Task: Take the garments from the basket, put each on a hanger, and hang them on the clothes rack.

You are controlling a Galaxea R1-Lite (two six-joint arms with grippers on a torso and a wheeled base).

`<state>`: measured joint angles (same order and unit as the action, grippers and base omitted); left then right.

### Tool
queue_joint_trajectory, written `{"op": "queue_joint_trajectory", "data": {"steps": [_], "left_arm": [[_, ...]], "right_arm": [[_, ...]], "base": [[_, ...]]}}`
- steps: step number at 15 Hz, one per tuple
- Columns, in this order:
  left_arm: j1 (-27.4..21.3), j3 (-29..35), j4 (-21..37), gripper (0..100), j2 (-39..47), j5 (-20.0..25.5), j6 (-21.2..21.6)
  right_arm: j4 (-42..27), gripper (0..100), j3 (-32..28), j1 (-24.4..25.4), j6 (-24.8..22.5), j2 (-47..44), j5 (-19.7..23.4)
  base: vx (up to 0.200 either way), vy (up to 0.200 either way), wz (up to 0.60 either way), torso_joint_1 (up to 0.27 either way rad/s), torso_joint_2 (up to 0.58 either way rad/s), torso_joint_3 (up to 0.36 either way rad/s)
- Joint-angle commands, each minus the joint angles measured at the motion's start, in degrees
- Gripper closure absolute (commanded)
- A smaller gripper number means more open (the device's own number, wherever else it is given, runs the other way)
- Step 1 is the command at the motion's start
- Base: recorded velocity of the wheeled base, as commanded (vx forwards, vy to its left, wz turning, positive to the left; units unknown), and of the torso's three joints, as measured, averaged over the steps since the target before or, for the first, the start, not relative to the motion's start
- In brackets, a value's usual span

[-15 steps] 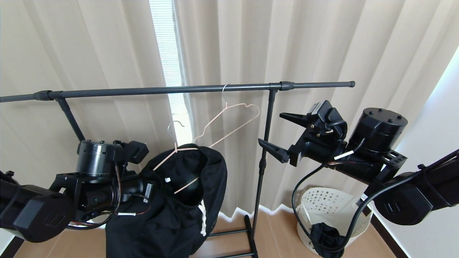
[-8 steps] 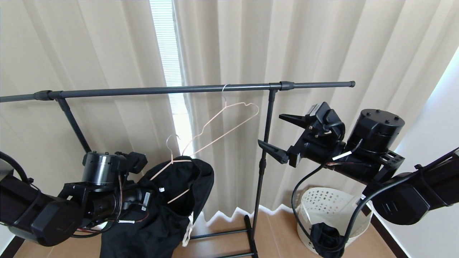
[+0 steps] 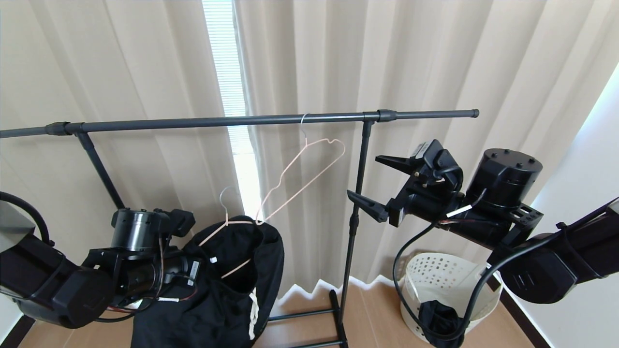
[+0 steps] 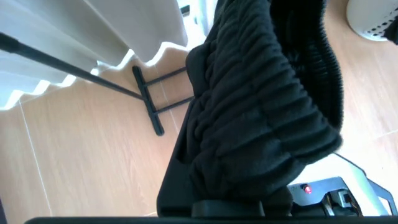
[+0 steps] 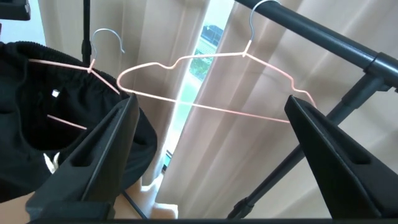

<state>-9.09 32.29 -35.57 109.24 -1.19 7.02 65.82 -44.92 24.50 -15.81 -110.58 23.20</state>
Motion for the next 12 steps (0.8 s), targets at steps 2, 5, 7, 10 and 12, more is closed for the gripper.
{"op": "queue_joint_trajectory", "data": {"steps": [2,5,7,10,12], "left_arm": [[0.4,1.2,-5.5,100,1.5,-0.1,-0.4],[0.9,0.2,-12.6,100,1.7,0.1,-0.3],[0.9,0.7,-18.3,100,1.8,0.2,-0.5],[0.6,2.9,-21.2,100,1.8,0.3,-0.6],[0.2,5.6,-21.2,100,1.8,0.2,-0.6]], "right_arm": [[0.0,0,-0.2,0.0,0.0,-0.1,0.0],[0.0,0,-0.2,0.0,0.0,-0.7,0.0],[0.0,0,-0.2,0.0,-0.2,-0.8,0.0],[0.1,0,-0.2,0.0,-0.2,-0.8,0.0],[0.1,0,-0.2,0.0,-0.2,-0.8,0.0]], "base": [[0.000,0.000,0.00,0.000,0.00,0.000],[0.000,0.000,0.00,0.000,0.00,0.000],[0.000,0.000,0.00,0.000,0.00,0.000],[0.000,0.000,0.00,0.000,0.00,0.000],[0.000,0.000,0.00,0.000,0.00,0.000]]}}
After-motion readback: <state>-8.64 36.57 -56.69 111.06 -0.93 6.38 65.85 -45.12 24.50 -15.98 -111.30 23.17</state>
